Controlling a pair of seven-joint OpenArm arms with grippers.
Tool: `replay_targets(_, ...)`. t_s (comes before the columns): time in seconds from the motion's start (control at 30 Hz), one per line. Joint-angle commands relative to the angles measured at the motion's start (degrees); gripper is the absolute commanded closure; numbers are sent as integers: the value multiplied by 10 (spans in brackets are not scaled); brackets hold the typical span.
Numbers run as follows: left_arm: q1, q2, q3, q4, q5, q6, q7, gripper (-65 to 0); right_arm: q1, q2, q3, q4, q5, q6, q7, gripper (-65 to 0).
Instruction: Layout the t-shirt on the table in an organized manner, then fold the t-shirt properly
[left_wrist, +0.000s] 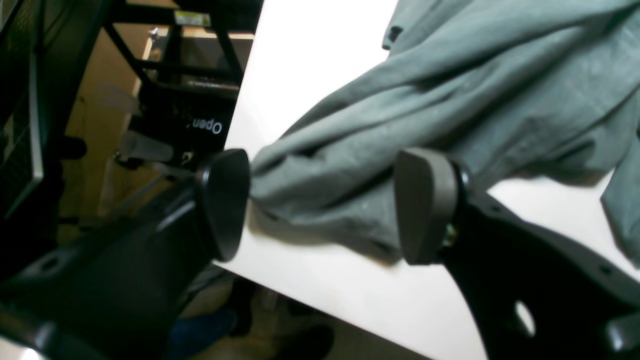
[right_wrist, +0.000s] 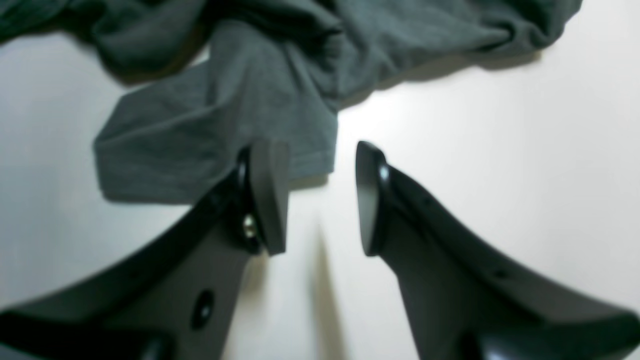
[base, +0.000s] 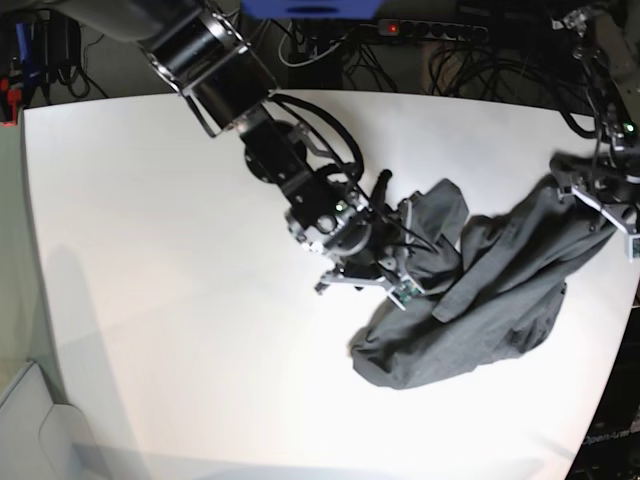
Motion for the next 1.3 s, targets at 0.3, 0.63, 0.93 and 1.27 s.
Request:
replay_targets(0.3, 48, -5, -3, 10, -2, 3, -31, -441, 36, -16, -1, -127, 5, 2, 114, -235)
replay_targets(0.63, 68, -2, -42, 11, -4, 3, -31, -441, 59, -16, -1, -205, 5, 2, 165, -233)
replay_targets(0.93, 68, -2, -61, 10, -4, 2, -31, -441, 61, -16, -2, -203, 2, -1, 187, -6)
replay_targets(1.27, 66, -2, -61, 12, -4, 2, -31, -441, 30, 125, 76, 88, 2, -1, 68, 0)
